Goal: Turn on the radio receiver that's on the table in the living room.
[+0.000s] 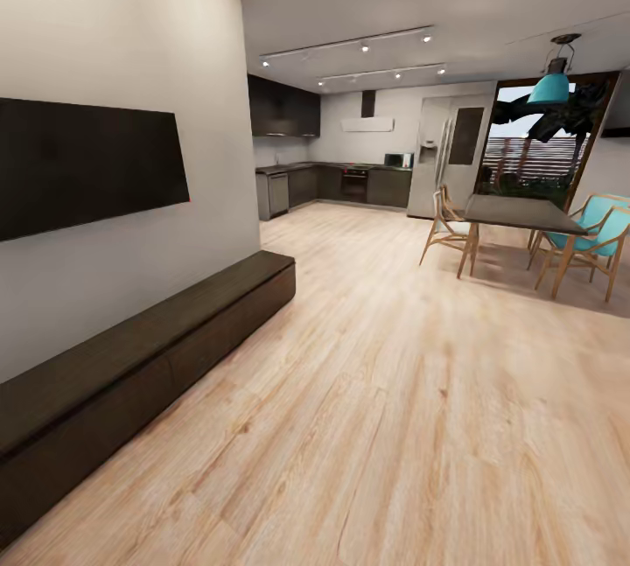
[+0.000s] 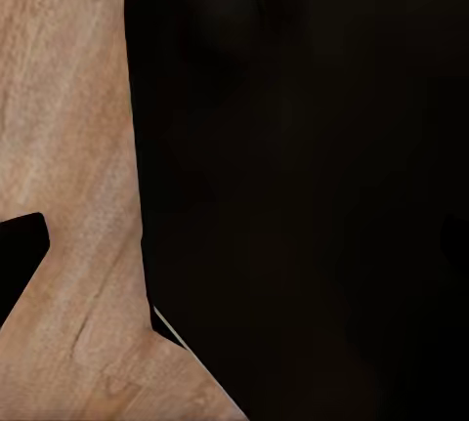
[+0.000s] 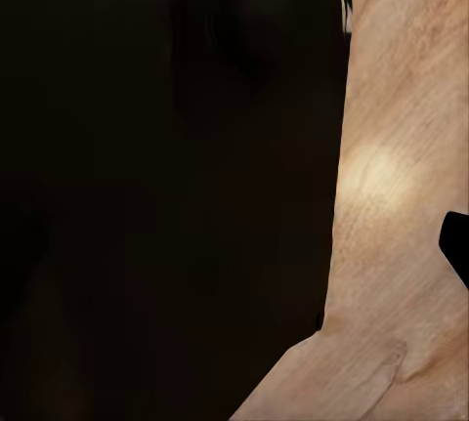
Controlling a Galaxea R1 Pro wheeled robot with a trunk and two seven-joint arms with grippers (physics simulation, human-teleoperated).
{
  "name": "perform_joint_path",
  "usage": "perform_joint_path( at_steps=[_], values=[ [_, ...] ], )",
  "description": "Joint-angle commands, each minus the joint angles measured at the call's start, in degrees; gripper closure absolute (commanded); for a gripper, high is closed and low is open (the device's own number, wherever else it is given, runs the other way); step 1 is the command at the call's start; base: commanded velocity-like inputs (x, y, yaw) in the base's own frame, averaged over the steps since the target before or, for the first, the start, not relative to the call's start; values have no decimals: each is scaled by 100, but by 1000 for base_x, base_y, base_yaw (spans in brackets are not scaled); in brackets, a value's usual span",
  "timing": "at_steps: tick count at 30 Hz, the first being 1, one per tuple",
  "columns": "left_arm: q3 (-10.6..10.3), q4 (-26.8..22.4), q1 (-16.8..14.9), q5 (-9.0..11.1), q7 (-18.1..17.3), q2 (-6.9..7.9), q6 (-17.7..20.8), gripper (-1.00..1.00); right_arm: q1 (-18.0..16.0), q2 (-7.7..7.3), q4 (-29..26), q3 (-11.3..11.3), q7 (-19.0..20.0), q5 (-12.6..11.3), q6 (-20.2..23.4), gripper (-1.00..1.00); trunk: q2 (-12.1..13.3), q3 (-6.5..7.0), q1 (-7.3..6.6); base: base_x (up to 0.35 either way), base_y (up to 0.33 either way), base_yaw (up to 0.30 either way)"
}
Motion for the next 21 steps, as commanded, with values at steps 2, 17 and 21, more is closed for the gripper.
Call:
perform_joint_path(
  at_steps=[2,17,21],
  values=[
    [37,-65,2,34,12,-2,-62,-100,-18,5,-1,41,-4,27,-54,-100,1,1,1,0,0,0],
    [30,-219,8,41,15,9,-53,-100,-9,8,-1,1,-7,-1,-102,-100,1,1,1,0,0,-74],
    [32,-219,8,41,13,9,-54,-100,-9,8,-1,-7,-7,-8,-102,-100,1,1,1,0,0,-267]
  ],
)
